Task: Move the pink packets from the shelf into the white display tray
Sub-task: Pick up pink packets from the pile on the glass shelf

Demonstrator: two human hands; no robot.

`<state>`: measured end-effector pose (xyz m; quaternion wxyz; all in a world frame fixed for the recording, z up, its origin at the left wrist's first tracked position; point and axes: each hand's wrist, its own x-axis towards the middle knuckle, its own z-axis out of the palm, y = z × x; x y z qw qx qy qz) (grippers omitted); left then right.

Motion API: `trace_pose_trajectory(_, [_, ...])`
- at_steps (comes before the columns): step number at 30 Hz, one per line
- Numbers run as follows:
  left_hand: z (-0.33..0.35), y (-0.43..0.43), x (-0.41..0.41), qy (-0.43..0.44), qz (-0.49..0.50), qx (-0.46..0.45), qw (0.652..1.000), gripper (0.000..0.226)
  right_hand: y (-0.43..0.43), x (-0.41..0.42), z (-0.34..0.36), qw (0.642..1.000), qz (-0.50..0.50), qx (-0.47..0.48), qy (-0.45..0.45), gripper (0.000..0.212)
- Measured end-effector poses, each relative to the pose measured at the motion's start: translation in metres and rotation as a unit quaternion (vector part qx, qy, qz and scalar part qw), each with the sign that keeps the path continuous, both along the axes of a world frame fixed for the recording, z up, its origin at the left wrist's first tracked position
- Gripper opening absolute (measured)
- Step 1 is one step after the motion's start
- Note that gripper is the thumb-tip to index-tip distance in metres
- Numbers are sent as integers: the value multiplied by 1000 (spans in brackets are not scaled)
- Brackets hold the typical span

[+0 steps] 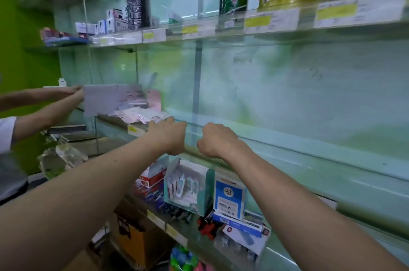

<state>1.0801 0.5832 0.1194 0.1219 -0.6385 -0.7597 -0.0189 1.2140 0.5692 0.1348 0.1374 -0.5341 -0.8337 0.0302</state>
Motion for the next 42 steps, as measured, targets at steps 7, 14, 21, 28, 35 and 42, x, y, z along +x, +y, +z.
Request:
trace_pose_trajectory(7, [-1,28,-57,7,-32,-3,999,57,32,-59,-11,998,-56,-5,-13,25])
trace_pose_trajectory(14, [-9,73,-99,-19,-38,0,999,58,76,-106,-12,997,-66,5,-29,13])
trace_pose_trajectory(21, [-4,126,-132,-6,-14,3,1000,55,135,-140,-8,997,-60,27,-27,19])
trace_pose_trajectory(28, [4,184,-154,10,-17,7,1000,60,192,-161,3,998,-34,55,-24,21])
trace_pose_trajectory(35, [2,223,-183,1,-9,-5,1000,59,229,-186,-8,999,-32,28,-33,18])
trace_pose_trajectory(42, [-1,245,-212,-3,-18,-21,1000,59,255,-218,-16,998,-31,-52,-4,22])
